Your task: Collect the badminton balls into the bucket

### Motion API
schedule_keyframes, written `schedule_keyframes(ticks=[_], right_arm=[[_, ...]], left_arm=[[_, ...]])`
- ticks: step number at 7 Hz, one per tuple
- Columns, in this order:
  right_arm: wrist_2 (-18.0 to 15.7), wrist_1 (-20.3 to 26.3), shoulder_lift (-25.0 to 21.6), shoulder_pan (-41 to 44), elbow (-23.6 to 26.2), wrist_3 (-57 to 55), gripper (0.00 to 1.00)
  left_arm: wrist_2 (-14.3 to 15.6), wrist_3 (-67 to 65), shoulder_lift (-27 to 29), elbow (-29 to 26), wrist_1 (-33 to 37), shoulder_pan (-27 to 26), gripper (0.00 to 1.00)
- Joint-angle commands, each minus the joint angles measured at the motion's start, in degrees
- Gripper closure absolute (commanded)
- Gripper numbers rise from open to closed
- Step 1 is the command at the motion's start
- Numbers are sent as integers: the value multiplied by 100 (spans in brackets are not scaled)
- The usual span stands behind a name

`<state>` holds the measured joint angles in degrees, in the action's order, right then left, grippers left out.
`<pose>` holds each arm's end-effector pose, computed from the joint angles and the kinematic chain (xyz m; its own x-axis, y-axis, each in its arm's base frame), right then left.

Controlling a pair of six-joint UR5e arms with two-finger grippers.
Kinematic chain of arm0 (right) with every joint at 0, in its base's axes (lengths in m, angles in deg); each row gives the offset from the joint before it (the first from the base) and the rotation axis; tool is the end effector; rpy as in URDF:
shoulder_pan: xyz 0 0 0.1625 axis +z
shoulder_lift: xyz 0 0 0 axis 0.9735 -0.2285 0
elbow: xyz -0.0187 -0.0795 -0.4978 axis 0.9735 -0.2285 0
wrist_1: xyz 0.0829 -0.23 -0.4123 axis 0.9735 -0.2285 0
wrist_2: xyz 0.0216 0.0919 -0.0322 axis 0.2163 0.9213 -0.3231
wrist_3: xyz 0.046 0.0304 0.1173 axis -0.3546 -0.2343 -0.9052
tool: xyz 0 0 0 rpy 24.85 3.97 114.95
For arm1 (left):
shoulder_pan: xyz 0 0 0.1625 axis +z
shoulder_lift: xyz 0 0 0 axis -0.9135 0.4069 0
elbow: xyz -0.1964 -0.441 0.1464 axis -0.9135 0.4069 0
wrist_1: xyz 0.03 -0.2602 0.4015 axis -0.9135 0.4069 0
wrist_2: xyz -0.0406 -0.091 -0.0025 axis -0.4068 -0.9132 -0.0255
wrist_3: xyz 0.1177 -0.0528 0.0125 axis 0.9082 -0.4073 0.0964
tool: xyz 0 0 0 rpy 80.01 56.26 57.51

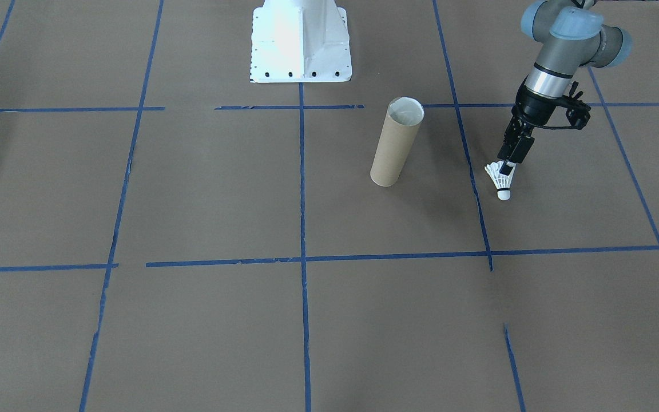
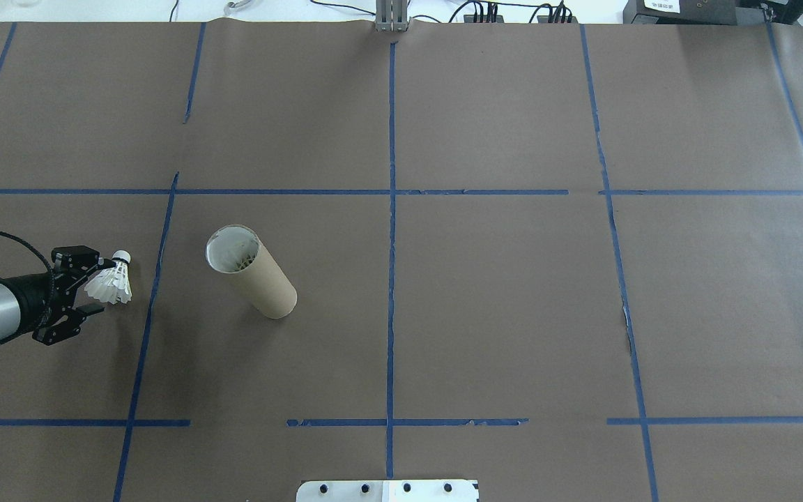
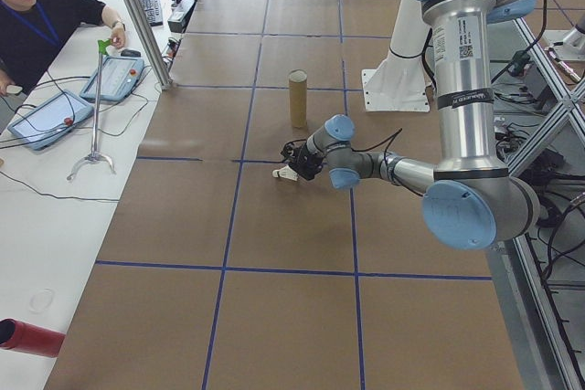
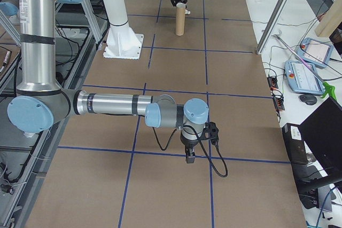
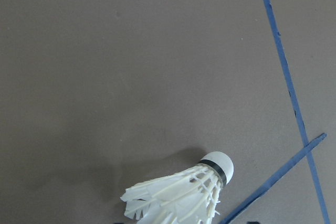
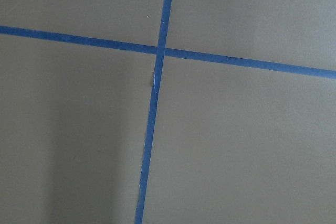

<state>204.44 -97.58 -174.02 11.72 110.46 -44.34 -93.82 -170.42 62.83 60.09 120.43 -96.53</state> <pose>0.0337 -0.5320 0.7632 0.7439 -0.1159 0.6582 0.0982 0.9931 0.0640 0.3873 -0.3877 0.6030 -0.1291 -0.7937 -0.5945 0.6555 0.3815 -0.6518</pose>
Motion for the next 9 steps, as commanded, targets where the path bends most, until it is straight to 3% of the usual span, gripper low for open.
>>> schedule_keyframes(ticks=[1, 2, 5, 7, 9], right_arm=[[0, 0, 0, 0, 0, 0, 0], [0, 0, 0, 0, 0, 0, 0], [0, 0, 0, 0, 0, 0, 0], [0, 0, 0, 0, 0, 0, 0], [0, 0, 0, 0, 0, 0, 0]], left_arm=[[5, -163, 28, 69, -2, -13, 76], [5, -146, 10, 95, -2, -30, 100], [-109, 290, -86, 358, -28, -188, 100], [-1359, 1473, -8, 368, -28, -1167, 100], [-3151, 2914, 19, 386, -46, -2319, 100]])
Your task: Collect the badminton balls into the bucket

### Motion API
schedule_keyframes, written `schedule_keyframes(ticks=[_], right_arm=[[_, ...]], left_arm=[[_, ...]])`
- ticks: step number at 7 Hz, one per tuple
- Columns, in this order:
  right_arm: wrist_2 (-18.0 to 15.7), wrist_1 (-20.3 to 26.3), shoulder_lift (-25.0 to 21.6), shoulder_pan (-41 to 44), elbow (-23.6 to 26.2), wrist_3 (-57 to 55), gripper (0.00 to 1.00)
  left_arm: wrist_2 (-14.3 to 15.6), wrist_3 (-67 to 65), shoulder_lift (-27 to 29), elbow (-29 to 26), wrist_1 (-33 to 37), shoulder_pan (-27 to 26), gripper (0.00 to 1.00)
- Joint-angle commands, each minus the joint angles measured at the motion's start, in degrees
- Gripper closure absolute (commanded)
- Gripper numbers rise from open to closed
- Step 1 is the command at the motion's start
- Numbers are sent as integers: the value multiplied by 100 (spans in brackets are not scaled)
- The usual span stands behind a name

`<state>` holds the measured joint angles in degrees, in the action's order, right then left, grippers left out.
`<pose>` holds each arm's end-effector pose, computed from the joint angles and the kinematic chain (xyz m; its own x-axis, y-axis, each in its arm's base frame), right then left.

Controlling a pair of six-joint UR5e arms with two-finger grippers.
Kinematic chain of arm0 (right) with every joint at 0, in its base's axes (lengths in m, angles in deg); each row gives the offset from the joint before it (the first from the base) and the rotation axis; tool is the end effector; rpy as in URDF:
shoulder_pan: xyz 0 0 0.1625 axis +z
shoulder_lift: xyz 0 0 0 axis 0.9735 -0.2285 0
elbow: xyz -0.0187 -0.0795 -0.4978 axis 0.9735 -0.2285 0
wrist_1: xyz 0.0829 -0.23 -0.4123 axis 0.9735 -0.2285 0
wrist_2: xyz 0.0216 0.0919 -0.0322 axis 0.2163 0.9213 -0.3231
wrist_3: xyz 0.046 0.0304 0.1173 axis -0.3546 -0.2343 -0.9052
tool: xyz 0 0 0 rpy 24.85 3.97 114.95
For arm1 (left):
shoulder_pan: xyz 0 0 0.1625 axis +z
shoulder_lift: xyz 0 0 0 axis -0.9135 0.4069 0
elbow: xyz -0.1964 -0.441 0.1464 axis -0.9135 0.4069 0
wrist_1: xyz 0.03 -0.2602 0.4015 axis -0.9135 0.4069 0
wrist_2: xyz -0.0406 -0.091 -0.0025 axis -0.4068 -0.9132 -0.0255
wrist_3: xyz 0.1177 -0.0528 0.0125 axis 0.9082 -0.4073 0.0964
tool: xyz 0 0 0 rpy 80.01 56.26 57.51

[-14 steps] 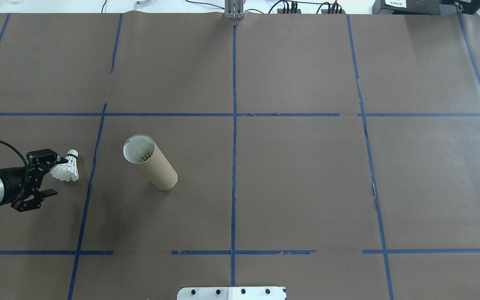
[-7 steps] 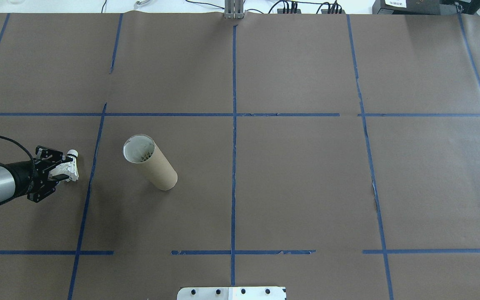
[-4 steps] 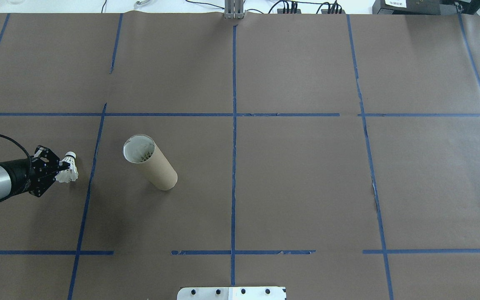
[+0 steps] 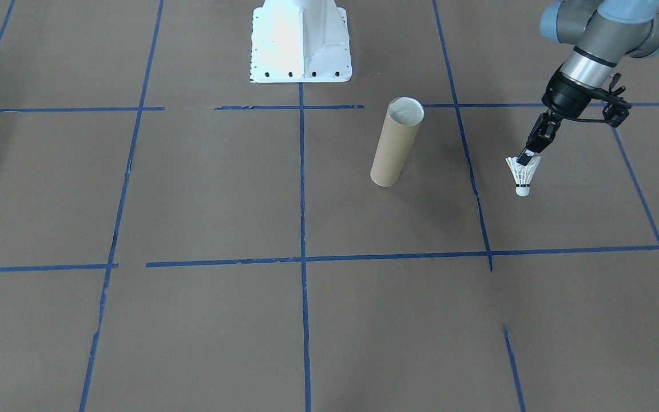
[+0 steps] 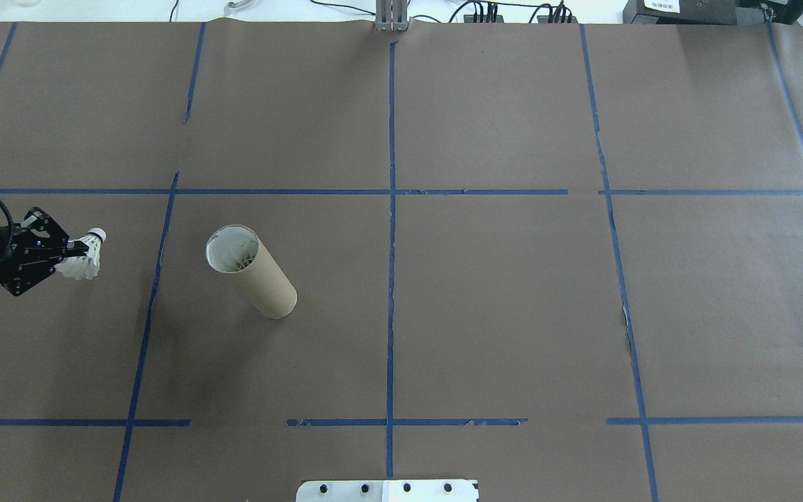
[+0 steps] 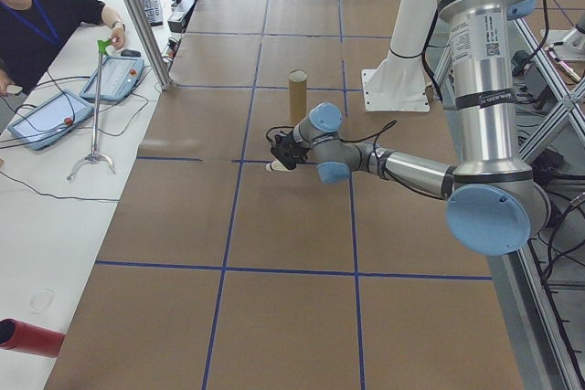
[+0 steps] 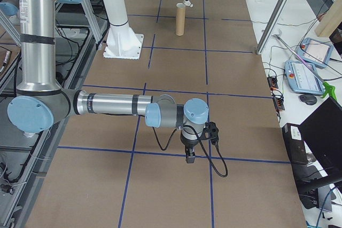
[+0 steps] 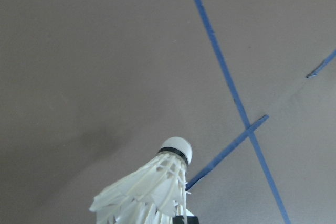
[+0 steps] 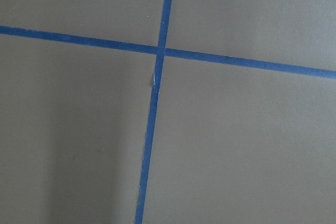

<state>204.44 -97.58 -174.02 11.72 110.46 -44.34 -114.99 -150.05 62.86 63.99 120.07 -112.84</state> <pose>0.0337 -0.5320 0.7632 0.7439 -0.1159 0.6582 0.0982 0.9931 0.0640 0.2893 -0.4403 0.5586 0.0234 -0.6760 -0.7365 0.5579 0.6202 -0.5515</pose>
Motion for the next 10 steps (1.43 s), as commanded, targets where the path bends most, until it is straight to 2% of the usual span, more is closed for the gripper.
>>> schedule_keyframes(ticks=[1, 2, 3, 4, 5, 6, 8, 9, 10], right_arm=[[0, 0, 0, 0, 9, 0, 0], [0, 0, 0, 0, 0, 0, 0], [0, 0, 0, 0, 9, 0, 0], [0, 0, 0, 0, 9, 0, 0], [0, 0, 0, 0, 0, 0, 0], [0, 0, 0, 0, 9, 0, 0], [0, 0, 0, 0, 9, 0, 0], [0, 0, 0, 0, 0, 0, 0], [0, 0, 0, 0, 9, 0, 0]], left_arm=[[-1591, 1536, 7, 31, -132, -903, 100], [-1918, 1952, 16, 153, -437, -940, 100], [-1991, 2530, 33, 485, -1050, -940, 100], [-2183, 3049, 364, 862, -2187, -966, 100], [-2194, 3150, 768, 1083, -3033, -1062, 100], [-2185, 3247, 1311, 1260, -4069, -1063, 100], [-2115, 3816, 2934, 1656, -6974, -1246, 100], [-1924, 3993, 3743, 1735, -8224, -1326, 100], [-1722, 4047, 4386, 1736, -9141, -1266, 100]])
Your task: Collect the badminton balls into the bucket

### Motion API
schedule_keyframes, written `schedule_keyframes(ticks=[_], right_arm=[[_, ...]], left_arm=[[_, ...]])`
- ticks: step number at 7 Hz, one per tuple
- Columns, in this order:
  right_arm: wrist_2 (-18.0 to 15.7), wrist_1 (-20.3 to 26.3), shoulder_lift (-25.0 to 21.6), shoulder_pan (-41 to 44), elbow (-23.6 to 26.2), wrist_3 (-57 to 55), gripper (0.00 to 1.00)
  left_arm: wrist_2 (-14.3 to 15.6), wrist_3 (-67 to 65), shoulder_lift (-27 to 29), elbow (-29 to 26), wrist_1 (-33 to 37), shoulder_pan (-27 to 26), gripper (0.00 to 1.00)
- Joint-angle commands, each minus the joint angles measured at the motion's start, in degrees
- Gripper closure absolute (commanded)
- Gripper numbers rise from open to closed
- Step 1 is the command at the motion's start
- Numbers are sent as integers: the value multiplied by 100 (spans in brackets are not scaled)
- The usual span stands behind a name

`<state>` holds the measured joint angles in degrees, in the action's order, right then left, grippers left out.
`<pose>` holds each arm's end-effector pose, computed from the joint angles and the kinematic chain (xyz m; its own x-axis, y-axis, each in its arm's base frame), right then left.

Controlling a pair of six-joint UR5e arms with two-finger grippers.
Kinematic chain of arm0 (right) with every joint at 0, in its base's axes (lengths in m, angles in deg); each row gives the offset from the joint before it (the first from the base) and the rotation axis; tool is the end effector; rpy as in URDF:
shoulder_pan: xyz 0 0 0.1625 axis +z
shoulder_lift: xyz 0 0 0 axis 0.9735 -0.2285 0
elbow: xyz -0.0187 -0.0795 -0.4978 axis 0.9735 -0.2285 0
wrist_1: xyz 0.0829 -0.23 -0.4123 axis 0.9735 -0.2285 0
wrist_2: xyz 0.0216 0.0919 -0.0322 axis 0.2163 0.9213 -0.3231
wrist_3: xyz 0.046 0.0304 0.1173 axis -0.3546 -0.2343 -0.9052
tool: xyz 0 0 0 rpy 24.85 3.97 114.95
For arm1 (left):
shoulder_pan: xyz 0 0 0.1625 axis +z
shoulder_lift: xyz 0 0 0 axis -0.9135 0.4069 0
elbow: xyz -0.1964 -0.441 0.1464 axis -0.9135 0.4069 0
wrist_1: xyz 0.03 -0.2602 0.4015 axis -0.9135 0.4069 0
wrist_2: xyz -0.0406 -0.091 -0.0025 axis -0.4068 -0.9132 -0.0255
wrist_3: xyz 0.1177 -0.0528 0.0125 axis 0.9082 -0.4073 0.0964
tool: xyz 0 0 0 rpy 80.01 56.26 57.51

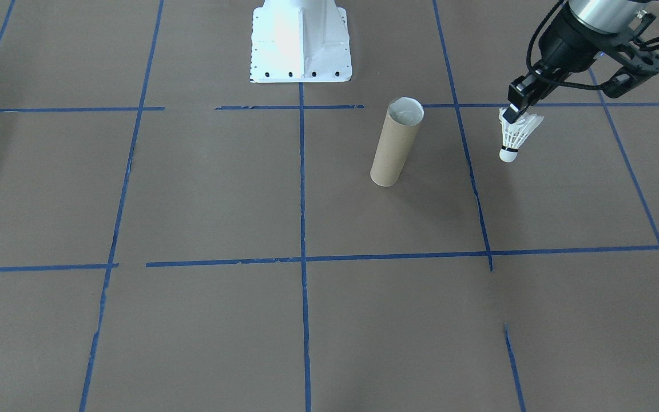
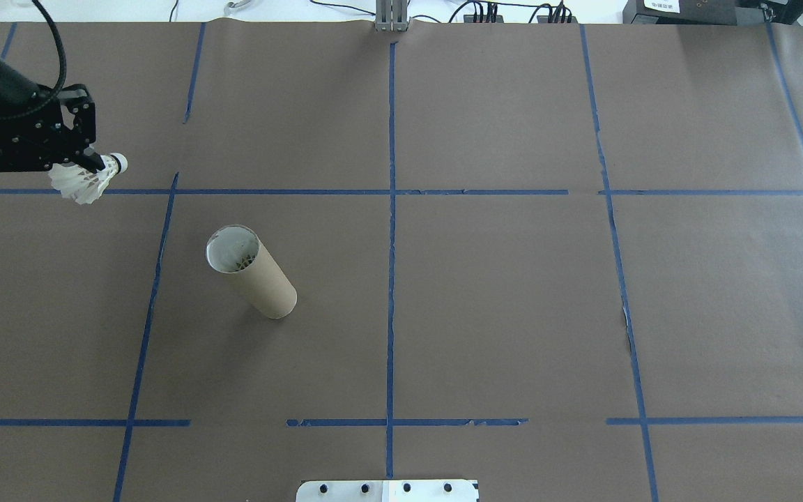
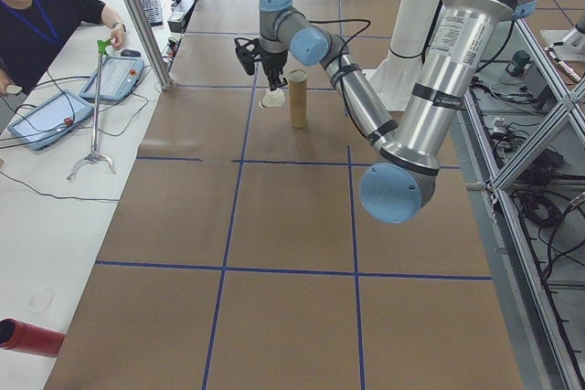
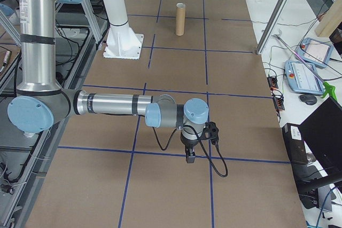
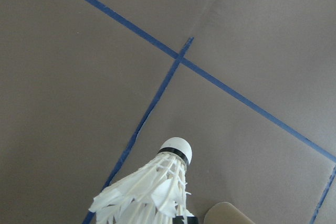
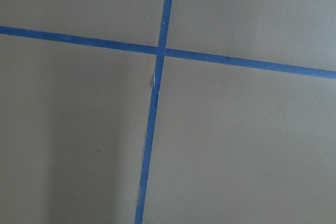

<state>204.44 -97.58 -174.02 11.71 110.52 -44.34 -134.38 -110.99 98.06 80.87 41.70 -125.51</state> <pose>0.0336 -0.5321 0.7626 0.7438 -0.1168 0.6581 0.0984 0.9930 0.0650 0.2528 -0.5319 0.2380 0.4749 -0.5171 -0.7121 0.3876 0.8493 -0.3583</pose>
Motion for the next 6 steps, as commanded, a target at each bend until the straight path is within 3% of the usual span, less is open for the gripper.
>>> schedule_keyframes(ticks=[1, 3, 6], right_arm=[[0, 0, 0, 0, 3, 0, 0], [0, 0, 0, 0, 3, 0, 0], [0, 0, 0, 0, 3, 0, 0]], left_arm=[[246, 221, 1386, 49, -2036, 176, 100], [255, 221, 2066, -30, -2813, 667, 100], [246, 221, 2357, -548, -2878, 1214, 100]])
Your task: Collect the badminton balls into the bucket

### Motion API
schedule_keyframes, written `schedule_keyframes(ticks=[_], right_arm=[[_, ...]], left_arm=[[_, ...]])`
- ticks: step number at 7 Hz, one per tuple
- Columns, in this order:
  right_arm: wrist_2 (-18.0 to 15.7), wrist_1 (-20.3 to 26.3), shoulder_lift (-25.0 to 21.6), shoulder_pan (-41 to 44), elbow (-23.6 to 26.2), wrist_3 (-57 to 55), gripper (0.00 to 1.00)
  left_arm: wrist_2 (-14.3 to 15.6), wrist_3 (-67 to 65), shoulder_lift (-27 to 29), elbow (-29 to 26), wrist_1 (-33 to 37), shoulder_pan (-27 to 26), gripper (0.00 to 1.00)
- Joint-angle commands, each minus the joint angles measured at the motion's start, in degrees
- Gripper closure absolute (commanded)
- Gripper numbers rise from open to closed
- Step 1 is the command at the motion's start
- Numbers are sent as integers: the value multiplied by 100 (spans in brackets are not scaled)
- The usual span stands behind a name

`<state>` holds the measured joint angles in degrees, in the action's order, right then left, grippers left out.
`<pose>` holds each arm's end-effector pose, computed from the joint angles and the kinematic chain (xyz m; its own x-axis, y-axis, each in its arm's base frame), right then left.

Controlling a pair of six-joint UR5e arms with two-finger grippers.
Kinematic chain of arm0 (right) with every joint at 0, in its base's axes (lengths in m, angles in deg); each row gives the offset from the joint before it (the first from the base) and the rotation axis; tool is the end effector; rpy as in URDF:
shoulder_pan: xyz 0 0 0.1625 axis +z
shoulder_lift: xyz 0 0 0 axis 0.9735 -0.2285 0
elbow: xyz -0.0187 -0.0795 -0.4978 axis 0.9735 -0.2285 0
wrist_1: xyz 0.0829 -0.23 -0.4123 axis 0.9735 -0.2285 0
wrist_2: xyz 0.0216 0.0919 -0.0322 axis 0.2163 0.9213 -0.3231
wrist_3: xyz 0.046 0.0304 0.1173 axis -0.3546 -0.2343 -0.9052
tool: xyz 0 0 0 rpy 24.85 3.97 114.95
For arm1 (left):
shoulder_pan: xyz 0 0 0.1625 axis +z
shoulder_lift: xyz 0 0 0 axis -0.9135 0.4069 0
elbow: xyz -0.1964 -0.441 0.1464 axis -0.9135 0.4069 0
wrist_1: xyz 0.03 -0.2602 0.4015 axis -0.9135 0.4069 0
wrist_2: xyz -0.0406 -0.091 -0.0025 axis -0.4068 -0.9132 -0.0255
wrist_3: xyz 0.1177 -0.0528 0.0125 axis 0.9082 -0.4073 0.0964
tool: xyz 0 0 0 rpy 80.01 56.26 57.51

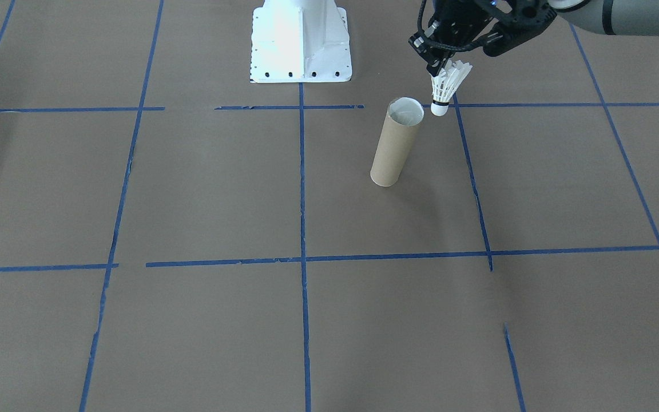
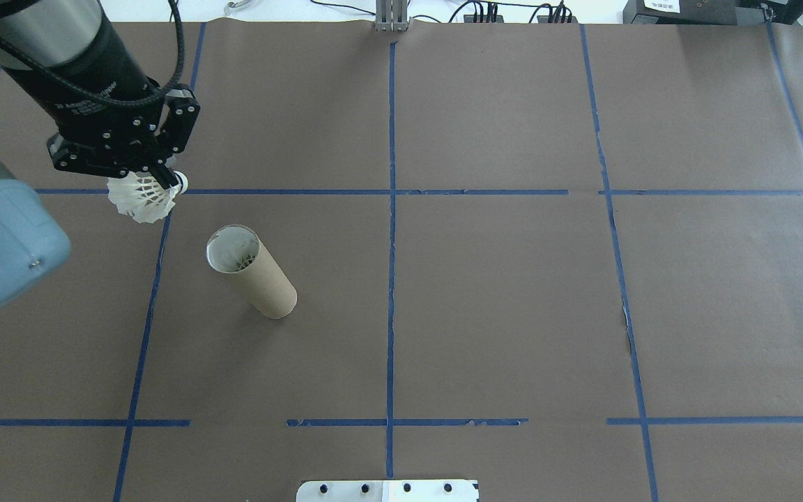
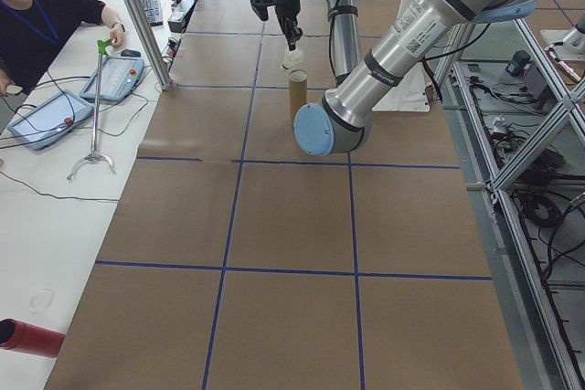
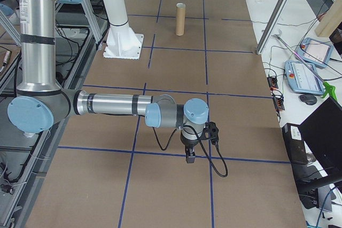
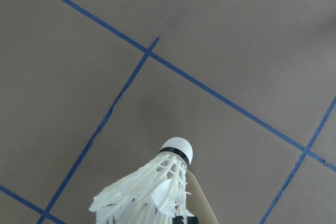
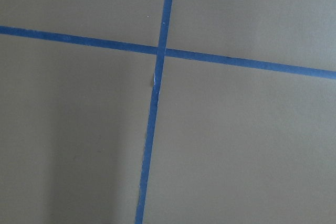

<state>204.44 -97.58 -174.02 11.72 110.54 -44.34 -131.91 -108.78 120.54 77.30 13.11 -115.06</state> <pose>0.0337 -0.5321 0.7624 0.7438 -0.1169 0.6581 0.0982 0.9930 0.0654 0.3512 -0.4911 0.0943 0.6499 -0.4711 -0.5964 0.2771 0.8776 -0.3913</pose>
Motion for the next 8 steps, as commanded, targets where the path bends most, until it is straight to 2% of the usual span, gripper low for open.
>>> schedule_keyframes(ticks=[1, 8], right_arm=[[0, 0, 0, 0, 0, 0, 0], [0, 0, 0, 0, 0, 8, 0]], left_arm=[[-1, 0, 240, -375, -10, 240, 100], [-10, 36, 180, -500, 17, 495, 100]])
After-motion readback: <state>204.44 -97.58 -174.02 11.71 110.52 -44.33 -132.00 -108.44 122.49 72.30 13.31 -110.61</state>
